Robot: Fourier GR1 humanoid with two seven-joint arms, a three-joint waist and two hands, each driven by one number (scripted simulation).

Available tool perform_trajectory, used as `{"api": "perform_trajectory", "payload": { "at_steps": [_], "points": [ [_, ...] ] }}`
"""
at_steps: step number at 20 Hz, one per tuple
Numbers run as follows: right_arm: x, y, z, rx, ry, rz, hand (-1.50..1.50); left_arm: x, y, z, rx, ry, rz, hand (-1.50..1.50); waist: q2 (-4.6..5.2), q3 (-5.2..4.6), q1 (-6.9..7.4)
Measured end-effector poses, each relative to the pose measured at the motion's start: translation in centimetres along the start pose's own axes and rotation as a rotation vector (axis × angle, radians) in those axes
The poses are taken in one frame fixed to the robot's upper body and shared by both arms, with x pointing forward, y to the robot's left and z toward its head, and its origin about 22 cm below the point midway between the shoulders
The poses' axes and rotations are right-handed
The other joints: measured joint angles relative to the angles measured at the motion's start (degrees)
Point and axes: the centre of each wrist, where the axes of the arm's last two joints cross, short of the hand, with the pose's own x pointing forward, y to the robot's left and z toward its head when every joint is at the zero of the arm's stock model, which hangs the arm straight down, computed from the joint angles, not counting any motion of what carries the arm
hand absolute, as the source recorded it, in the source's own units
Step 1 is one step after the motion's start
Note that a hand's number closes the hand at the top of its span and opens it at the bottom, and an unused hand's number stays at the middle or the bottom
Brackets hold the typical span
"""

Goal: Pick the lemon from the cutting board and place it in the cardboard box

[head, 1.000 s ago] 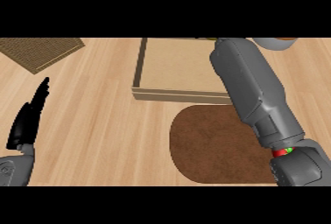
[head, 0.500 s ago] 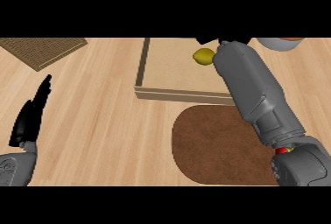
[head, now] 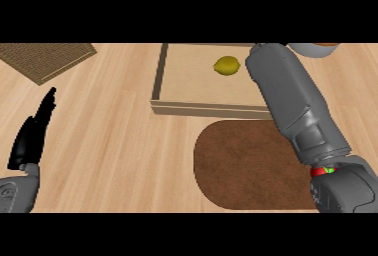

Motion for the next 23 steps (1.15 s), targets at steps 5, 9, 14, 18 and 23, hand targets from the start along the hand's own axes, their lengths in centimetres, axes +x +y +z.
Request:
{"api": "perform_trajectory", "payload": {
  "at_steps": [5, 9, 14, 18, 23],
  "points": [
    [-1.3, 0.0, 0.2, -0.04, -0.008, -0.108, -1.5, -1.0, 1.0, 0.5, 0.018, 0.024, -0.006, 0.0, -0.75, -0.01, -1.72],
    [-2.7, -1.1, -0.5, -0.062, 0.001, -0.16, -1.5, -2.1, 2.1, 0.9, 0.04, 0.053, -0.008, 0.0, -1.49, -0.03, -3.55],
    [-6.0, -2.9, -0.5, -0.084, 0.028, -0.17, -1.5, -2.4, 2.3, 1.7, 0.057, 0.082, -0.01, 0.0, -2.29, -0.06, -5.42],
    [-8.8, -5.4, 0.0, -0.084, 0.031, -0.161, -1.5, -2.9, 3.0, 2.2, 0.069, 0.104, -0.01, 0.0, -2.7, -0.08, -6.55],
    [-11.4, -9.5, 1.7, -0.044, 0.038, -0.131, -1.5, -3.4, 2.9, 2.6, 0.071, 0.103, -0.012, 0.0, -2.8, -0.12, -7.08]
  ]
}}
